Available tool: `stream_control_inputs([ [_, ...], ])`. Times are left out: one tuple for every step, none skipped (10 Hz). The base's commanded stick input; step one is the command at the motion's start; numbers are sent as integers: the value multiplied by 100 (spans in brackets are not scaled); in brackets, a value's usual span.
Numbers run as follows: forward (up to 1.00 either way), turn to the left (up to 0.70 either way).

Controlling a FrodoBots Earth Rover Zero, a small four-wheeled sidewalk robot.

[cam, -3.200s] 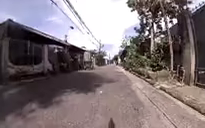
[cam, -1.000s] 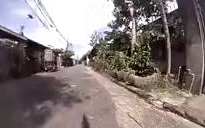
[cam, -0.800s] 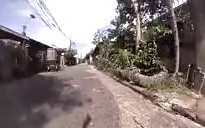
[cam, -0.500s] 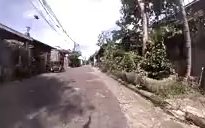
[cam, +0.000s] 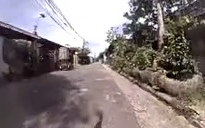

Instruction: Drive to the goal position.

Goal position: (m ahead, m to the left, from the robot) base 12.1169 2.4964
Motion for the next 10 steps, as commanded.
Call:
stream_control_inputs([
  [70,0],
  [70,0],
  [70,0],
  [70,0],
  [70,0],
  [70,0],
  [70,0],
  [70,0],
  [70,0],
  [70,0],
])
